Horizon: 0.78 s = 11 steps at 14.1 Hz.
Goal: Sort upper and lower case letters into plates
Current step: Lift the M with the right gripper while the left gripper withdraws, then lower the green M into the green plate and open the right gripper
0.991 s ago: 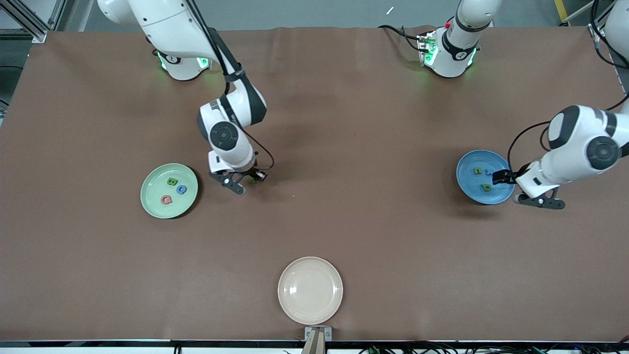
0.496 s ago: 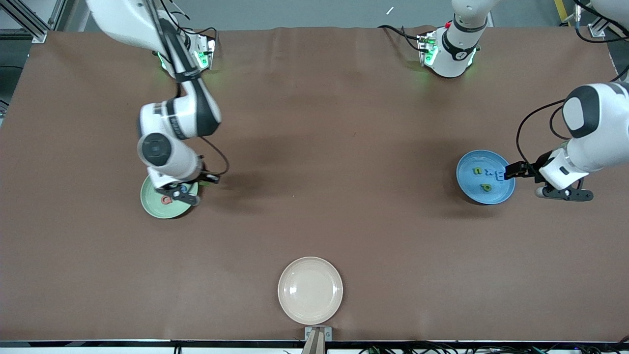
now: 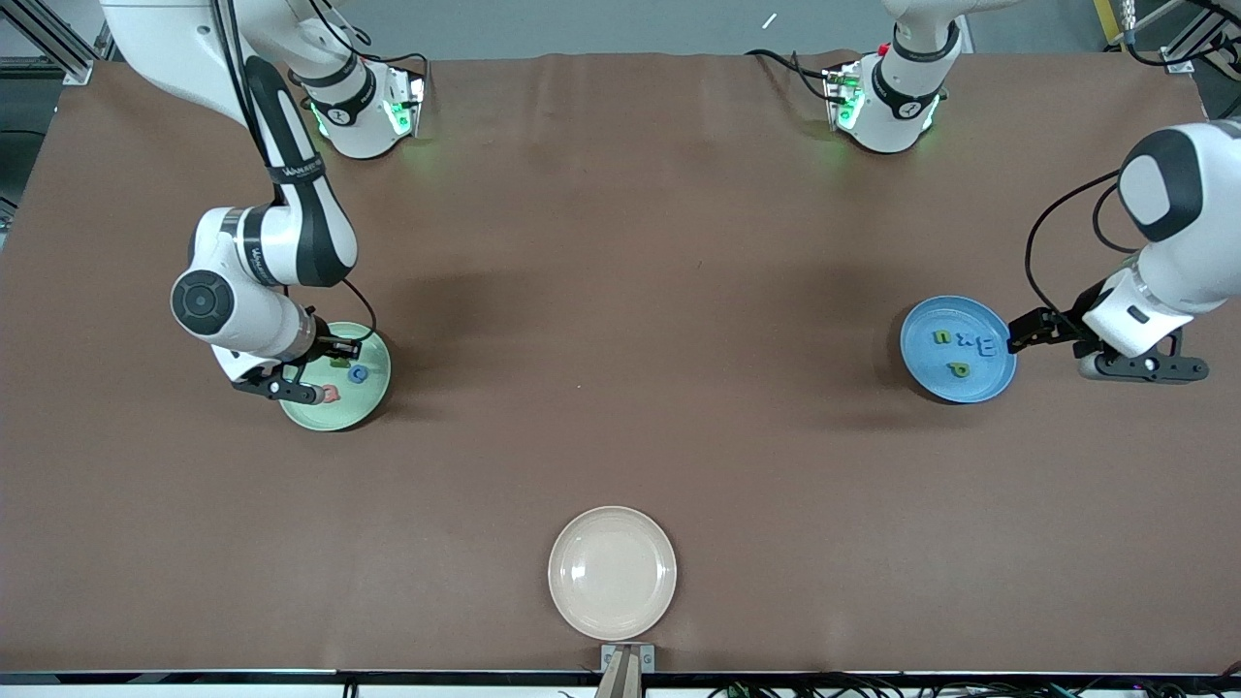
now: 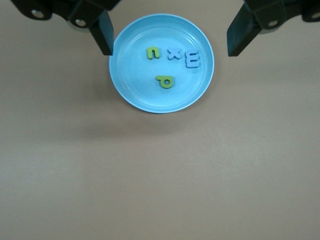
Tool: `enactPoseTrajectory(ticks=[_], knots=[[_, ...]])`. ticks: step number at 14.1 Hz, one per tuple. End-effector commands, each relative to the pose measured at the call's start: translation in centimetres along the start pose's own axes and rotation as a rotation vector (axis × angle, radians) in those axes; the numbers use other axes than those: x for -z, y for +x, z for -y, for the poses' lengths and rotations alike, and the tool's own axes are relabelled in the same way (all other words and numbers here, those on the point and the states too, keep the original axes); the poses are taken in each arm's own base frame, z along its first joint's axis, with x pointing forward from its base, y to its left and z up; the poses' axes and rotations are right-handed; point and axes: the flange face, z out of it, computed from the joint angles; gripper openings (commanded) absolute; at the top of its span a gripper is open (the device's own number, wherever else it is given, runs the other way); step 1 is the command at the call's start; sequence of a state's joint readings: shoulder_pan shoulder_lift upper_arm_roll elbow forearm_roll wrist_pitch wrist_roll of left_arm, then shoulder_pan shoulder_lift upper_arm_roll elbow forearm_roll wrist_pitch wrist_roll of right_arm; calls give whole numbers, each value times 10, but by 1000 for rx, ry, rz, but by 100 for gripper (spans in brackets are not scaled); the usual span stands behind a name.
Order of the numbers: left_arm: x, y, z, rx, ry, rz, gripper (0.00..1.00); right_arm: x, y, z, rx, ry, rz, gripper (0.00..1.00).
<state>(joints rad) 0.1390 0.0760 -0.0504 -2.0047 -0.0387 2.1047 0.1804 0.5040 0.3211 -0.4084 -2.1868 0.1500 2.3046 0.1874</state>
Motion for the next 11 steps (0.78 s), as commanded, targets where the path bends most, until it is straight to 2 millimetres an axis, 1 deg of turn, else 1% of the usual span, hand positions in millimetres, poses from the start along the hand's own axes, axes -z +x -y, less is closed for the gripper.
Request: enactPoseTrajectory(ticks=[1, 2, 4, 6, 7, 9, 11], knots=[[53, 8, -7, 15, -16, 14, 100, -10, -18, -7, 15, 13, -6, 0], [69, 10, -9, 14, -17, 27, 100, -11, -18, -7, 15, 12, -6, 0], [92, 12, -13, 13, -18, 41, 100, -15, -20, -7, 14, 9, 3, 0], [112, 14, -18, 19, -17, 30, 100, -21, -23, -6, 17, 3, 16, 0], [124, 16, -24, 22, -17, 23, 100, -24, -24, -6, 19, 1, 20, 1], [142, 18, -27, 41, -12, 0, 100, -26, -24, -4, 20, -2, 17, 1], [161, 22, -39, 45, -10, -38, 100, -32, -24, -2, 17, -3, 25, 2]])
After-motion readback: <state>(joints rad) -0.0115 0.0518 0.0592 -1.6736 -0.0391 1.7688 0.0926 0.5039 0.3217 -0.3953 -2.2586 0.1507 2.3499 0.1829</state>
